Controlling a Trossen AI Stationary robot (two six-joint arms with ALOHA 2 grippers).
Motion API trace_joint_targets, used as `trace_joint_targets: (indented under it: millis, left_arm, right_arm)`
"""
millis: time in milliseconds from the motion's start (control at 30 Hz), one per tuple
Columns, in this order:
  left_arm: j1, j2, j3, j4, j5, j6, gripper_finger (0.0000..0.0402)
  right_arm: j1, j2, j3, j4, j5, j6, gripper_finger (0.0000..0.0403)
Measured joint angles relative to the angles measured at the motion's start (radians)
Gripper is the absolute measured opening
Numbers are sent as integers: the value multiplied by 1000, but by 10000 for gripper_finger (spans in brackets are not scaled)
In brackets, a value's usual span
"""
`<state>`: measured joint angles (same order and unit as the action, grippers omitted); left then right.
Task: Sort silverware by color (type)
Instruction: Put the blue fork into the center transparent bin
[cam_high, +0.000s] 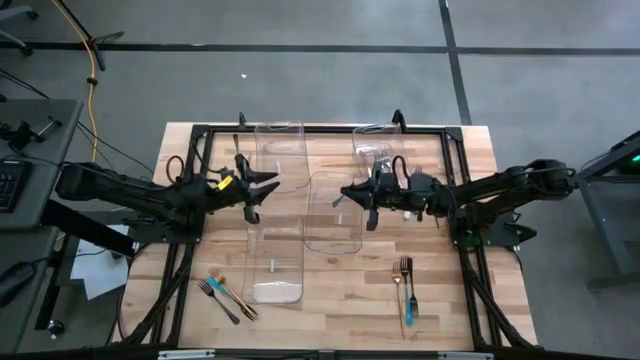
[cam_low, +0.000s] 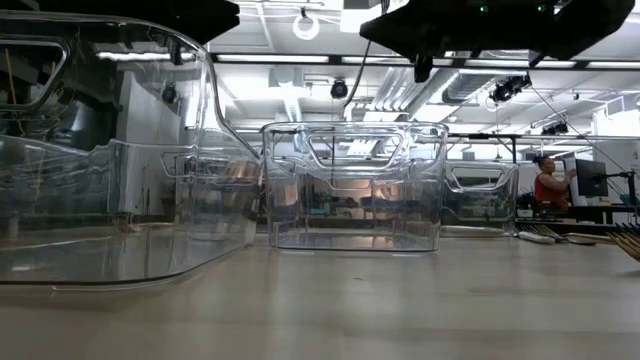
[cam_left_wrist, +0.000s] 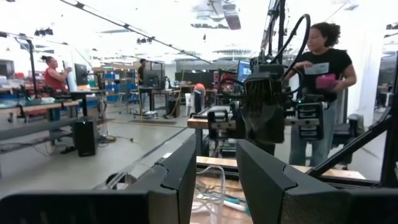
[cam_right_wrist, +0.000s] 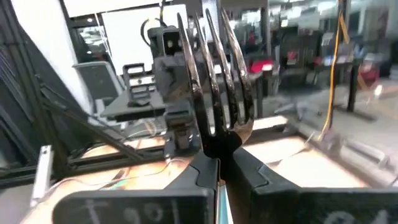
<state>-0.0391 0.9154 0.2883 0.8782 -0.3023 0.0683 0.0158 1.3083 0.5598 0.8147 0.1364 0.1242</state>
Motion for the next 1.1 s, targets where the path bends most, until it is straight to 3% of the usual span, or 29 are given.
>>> trace_joint_targets:
  millis: [267, 467, 800, 1100]
  left_arm:
    - [0, 1, 0, -6, -2, 41, 107]
    - [0, 0, 0, -6, -1, 41, 106]
    - [-3, 0, 1, -16, 7, 38, 106]
    - [-3, 0, 1, -21, 8, 31, 106]
  right_arm:
    - [-5, 38, 285, -630, 28, 249, 5]
    - [13, 205, 487, -963, 10, 398, 5]
    - [-13, 443, 571, -1042, -123, 563, 5]
    - [-45, 494, 572, -1044, -162, 594, 9]
